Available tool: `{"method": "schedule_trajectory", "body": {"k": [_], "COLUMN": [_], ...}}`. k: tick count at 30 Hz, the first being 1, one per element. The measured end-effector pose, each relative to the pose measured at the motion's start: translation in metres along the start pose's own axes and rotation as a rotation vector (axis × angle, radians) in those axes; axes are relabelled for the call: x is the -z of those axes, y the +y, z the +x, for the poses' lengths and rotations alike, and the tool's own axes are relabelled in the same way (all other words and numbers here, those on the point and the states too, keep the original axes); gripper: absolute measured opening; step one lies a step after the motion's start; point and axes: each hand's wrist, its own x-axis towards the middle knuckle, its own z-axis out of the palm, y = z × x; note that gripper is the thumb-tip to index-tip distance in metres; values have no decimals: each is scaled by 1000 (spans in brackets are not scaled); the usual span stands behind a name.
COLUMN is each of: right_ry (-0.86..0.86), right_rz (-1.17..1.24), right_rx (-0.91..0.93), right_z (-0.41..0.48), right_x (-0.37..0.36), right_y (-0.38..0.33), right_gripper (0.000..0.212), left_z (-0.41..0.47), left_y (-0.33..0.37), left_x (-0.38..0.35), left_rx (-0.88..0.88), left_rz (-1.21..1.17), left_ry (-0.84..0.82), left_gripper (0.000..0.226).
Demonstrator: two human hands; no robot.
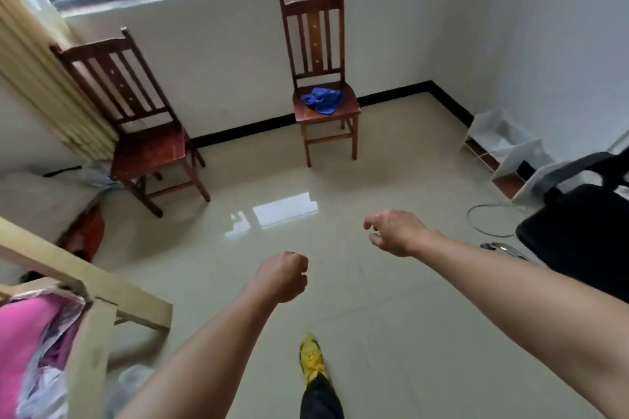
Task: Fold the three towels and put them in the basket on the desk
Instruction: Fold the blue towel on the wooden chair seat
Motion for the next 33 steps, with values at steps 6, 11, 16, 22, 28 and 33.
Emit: {"method": "schedule_trajectory", "body": {"k": [6,11,16,22,28,33], "right_ry": [-16,46,58,35,11,3], "right_rz": [16,70,86,102,85,65], "right_rx": [15,-16,-98,-146,-133,-94], "right_z": [170,269,366,512,639,737], "right_x": [37,97,137,158,212,261], "right_y": [-19,-2,52,141,204,237], "right_gripper": [34,33,32,31,34,33], "left_z": [127,225,344,513,647,737], "left_y": [-98,-135,-148,-149,-145,-157], "left_x": [64,139,201,255,320,364], "left_rx": [60,21,-39,-72,-68,-46], "left_rz": [0,48,93,134,42,-1], "left_ry": [-45,-36,-27,-33,-17,-33], "left_gripper": [24,14,18,26,27,27]}}
